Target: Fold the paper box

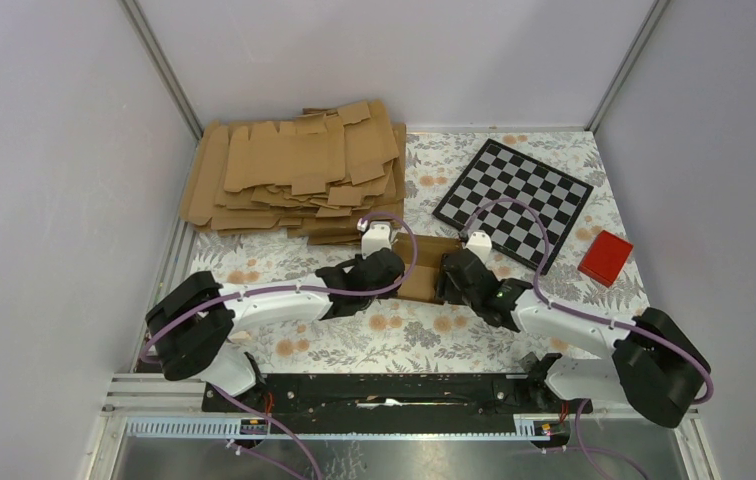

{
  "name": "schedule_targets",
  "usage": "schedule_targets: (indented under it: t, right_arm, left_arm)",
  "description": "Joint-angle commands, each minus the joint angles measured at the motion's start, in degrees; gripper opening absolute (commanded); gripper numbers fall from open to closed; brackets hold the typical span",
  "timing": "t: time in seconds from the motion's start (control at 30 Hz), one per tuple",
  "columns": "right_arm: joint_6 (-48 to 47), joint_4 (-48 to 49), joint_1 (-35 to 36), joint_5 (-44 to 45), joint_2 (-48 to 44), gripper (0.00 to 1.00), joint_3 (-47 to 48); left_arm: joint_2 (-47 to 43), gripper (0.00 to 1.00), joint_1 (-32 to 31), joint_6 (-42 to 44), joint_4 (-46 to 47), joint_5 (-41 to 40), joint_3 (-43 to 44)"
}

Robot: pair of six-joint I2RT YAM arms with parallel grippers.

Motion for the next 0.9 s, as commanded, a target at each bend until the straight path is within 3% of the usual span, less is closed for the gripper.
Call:
schedule_targets:
  t: [0.0, 0.23, 0.5, 0.87]
  right_arm:
    - [0.6, 1.2, -0.2, -2.3, -4.7, 0.58, -1.4]
    - [-0.3, 1.2, -0.2, -5.8, -7.5, 0.78, -1.8]
    - [-2.3, 1.9, -0.2, -6.1, -11.0, 0.91, -3.6]
    - [-9.7, 3.2, -0.8, -4.1, -15.5, 0.98, -6.3]
  left_arm:
    - [0.2, 0.0, -0.2, -0.2, 1.3, -1.6, 2.3]
    - [1.3, 0.0, -0.2, -0.3, 0.8, 0.8, 2.8]
    - [1.6, 0.0, 0.3, -0.8, -0.6, 2.0, 1.8]
    - [0.6, 0.0, 3.2, -2.8, -1.5, 5.6, -2.1]
